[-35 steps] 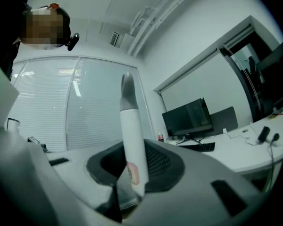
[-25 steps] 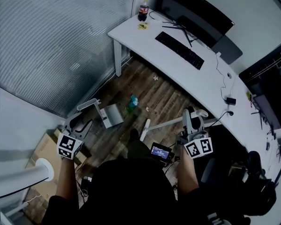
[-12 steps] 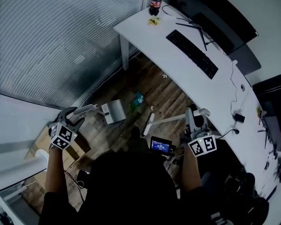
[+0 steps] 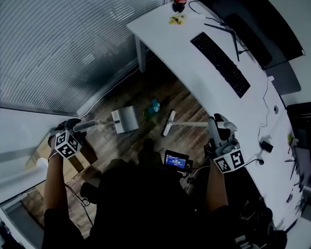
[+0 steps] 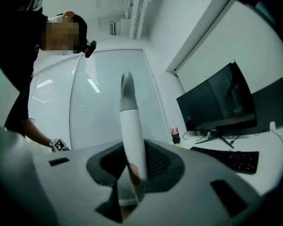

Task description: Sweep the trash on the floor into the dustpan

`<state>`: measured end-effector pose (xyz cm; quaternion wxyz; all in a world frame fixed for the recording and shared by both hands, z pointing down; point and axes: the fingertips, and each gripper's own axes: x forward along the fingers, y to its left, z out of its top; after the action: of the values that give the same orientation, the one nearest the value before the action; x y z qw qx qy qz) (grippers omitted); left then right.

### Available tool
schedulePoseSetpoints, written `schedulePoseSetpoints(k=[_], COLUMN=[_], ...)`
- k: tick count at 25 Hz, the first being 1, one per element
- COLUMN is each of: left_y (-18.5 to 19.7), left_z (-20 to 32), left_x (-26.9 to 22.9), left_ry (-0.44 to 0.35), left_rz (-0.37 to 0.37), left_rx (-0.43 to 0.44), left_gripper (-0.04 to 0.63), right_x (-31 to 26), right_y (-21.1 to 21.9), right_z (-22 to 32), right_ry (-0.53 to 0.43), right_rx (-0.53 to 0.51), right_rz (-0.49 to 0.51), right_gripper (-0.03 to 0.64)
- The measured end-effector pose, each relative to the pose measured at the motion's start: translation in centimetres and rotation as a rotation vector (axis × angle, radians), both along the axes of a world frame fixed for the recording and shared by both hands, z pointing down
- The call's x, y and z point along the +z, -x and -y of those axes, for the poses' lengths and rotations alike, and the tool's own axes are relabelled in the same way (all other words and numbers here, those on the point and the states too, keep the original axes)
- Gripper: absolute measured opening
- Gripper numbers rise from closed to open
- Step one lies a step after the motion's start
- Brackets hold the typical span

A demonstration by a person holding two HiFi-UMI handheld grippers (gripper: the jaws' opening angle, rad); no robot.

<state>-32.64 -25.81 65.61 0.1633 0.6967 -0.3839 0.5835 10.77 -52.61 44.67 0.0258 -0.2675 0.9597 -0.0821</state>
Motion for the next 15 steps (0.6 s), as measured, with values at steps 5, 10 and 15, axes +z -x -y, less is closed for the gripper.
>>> schedulePoseSetpoints(k=[5,10,15], left_y=[0.6,1.4,1.4], left_z=[0.2,0.4,0.4], left_x=[2.5,4.2,4.9], left_ry=[0.101,0.154,0.171], left_rz=[0.040,0.029,0.005], left_rx=[0.037,0.028,0.042], left_gripper=[0.225,0.173,0.106], right_x=[1.1,2.0,2.5], right_y=[1.8,3.5,5.2], right_z=[2.5,4.9,5.8], right_ry=[-0.074,-0.125,-0.172], right_rx=[-0.047,-0.065,-0.076], right_rz=[-0.087,-0.170,-0.236], right_gripper=[0.080,0.074,0.072])
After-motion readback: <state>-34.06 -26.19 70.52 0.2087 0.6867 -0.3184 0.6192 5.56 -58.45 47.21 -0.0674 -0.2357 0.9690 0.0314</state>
